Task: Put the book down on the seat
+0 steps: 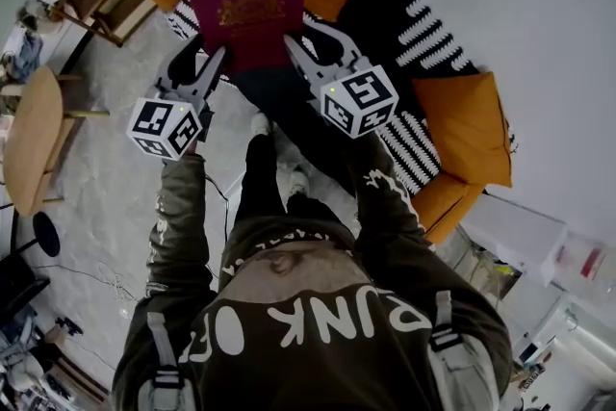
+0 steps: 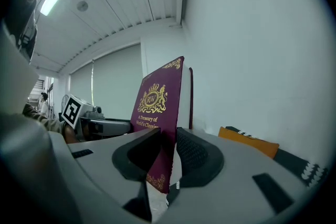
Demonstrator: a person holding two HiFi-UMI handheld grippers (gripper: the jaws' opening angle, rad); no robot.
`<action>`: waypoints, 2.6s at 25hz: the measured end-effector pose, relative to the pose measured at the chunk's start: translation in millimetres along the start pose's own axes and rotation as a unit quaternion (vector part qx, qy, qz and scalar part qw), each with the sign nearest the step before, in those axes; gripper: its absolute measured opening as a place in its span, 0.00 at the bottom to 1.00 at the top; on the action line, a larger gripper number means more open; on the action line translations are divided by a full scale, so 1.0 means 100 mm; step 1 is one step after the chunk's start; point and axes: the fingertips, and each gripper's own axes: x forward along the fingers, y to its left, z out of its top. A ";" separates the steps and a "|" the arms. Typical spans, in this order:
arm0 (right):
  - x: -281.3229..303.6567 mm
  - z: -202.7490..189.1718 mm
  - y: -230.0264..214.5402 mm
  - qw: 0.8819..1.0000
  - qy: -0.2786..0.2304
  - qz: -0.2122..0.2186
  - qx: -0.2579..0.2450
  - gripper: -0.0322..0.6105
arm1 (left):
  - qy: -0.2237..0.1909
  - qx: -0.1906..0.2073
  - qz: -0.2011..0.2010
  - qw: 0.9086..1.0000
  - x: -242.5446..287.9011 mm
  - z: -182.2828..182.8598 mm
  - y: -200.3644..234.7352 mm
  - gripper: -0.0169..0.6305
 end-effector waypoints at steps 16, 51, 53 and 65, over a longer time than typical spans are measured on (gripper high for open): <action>2.15 -1.87 -1.33 0.990 0.126 -0.015 0.066 0.22 | 0.101 -0.084 -0.021 0.991 1.56 -1.91 2.05 0.30; 3.56 -4.80 -2.71 0.959 0.246 -0.092 0.107 0.27 | 0.211 -0.116 0.008 0.970 3.00 -4.87 3.41 0.21; 3.47 -4.73 -2.84 0.961 0.235 -0.122 0.084 0.18 | 0.185 -0.127 0.019 0.974 3.00 -4.78 3.43 0.13; 3.18 -3.78 -2.74 0.979 0.155 -0.132 0.008 0.07 | 0.110 -0.025 0.029 0.993 2.90 -3.66 3.16 0.03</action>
